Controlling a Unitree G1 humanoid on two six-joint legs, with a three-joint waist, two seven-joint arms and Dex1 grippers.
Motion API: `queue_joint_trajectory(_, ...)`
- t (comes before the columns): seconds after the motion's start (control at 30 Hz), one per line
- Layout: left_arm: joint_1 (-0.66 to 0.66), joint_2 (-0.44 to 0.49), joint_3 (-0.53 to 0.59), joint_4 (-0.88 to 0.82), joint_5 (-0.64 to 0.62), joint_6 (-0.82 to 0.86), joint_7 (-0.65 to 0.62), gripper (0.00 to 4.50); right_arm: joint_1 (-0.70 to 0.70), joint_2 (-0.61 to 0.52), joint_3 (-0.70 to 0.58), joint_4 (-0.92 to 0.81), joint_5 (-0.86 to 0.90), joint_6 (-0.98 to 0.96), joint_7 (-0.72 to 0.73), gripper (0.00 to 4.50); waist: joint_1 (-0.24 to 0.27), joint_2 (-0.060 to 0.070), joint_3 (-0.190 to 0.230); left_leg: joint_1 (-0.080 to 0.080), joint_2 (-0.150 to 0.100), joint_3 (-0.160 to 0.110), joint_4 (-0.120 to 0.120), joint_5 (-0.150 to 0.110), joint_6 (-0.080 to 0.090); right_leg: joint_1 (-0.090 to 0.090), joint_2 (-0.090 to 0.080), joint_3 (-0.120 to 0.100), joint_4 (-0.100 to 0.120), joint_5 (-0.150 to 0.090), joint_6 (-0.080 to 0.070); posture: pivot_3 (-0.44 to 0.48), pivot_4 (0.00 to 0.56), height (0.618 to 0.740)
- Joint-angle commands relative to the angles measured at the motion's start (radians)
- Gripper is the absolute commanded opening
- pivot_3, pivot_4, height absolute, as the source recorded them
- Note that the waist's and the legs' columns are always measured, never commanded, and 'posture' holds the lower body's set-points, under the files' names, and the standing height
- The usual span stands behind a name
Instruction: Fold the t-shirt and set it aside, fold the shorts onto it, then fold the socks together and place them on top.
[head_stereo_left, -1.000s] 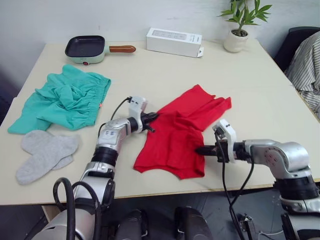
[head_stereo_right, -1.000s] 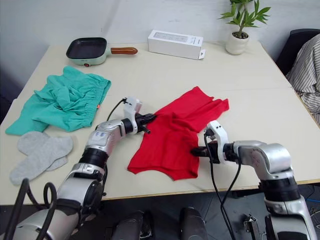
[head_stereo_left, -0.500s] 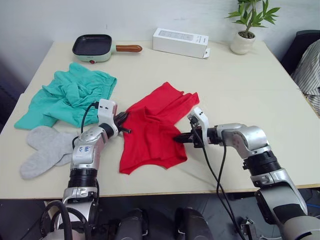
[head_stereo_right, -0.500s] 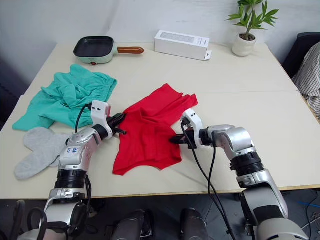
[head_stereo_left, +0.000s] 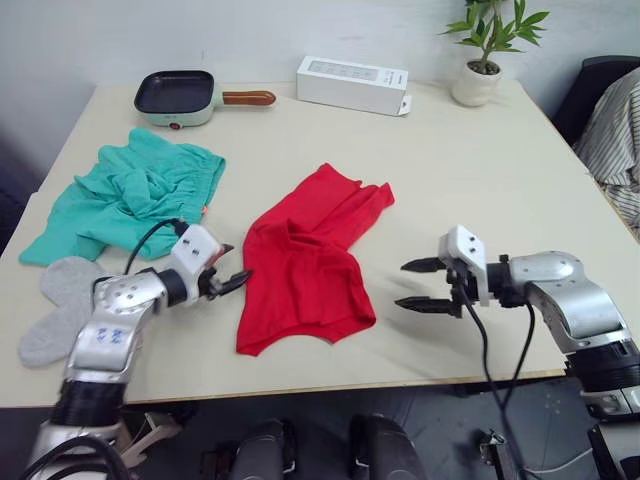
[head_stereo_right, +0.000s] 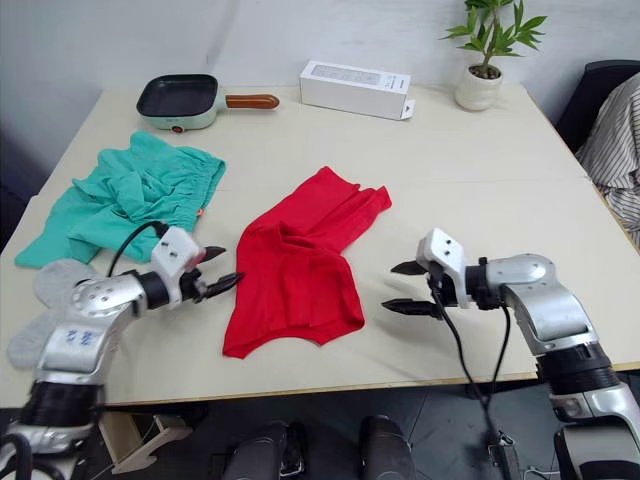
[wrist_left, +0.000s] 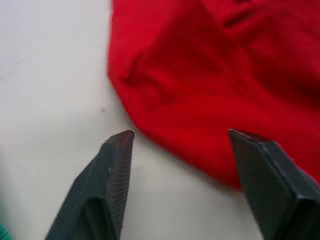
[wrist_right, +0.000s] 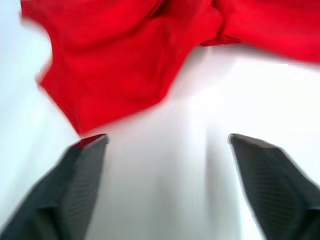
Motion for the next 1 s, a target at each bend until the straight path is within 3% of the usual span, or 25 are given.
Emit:
queue_joint_trajectory(0.03,0.044,0.081,-0.04,0.017,0.092,-0.312,-0.075,4.46,-0.001,-0.005,0.01,0.142,-0.124,-0.458,0.04,4.5,0.0,0.0,0.0,0.0,0.0,0.001,0.0,0.001,-0.001,-0.001,0.0,0.0,0.0,0.0,0.0,0.0,0.15,0.74)
queue_joint_trajectory(0.2,0.059,0.128,-0.063,0.215,0.168,-0.693,-0.084,4.46,-0.064,0.076,0.049,0.375,-0.23,-0.837,-0.001,4.5,-0.004,0.0,0.0,0.002,0.001,0.003,-0.002,0.001,-0.001,-0.002,-0.001,0.002,0.001,0.0,-0.001,0.0,0.15,0.74)
queue_joint_trajectory(0.3,0.04,0.196,-0.09,0.369,0.271,-0.948,-0.06,4.46,-0.12,0.123,0.083,0.485,-0.296,-1.008,-0.04,4.5,-0.014,0.001,0.0,0.004,0.002,0.003,-0.002,0.004,0.003,-0.001,-0.001,0.002,0.002,0.0,-0.002,0.0,0.15,0.74)
queue_joint_trajectory(0.43,-0.018,0.237,-0.128,0.518,0.322,-1.184,-0.038,4.46,-0.181,0.166,0.126,0.593,-0.35,-1.167,-0.078,4.5,-0.032,0.001,0.0,0.015,0.003,0.005,-0.007,0.002,-0.002,0.006,-0.003,0.003,0.002,0.0,-0.004,0.0,0.15,0.74)
queue_joint_trajectory(0.8,-0.087,0.173,-0.269,0.597,0.278,-1.363,-0.088,4.46,-0.243,0.267,0.24,0.684,-0.415,-1.305,-0.143,4.5,-0.031,0.002,-0.002,0.018,0.005,0.007,-0.005,0.003,0.0,0.005,-0.003,0.003,0.01,-0.001,-0.006,0.0,0.15,0.74)
queue_joint_trajectory(1.0,-0.046,0.215,-0.276,0.559,0.214,-1.376,-0.114,4.46,-0.261,0.289,0.261,0.693,-0.446,-1.301,-0.192,4.5,-0.034,0.002,-0.002,0.018,0.005,0.007,-0.005,0.003,0.0,0.005,-0.003,0.003,0.011,-0.001,-0.006,0.0,0.15,0.74)
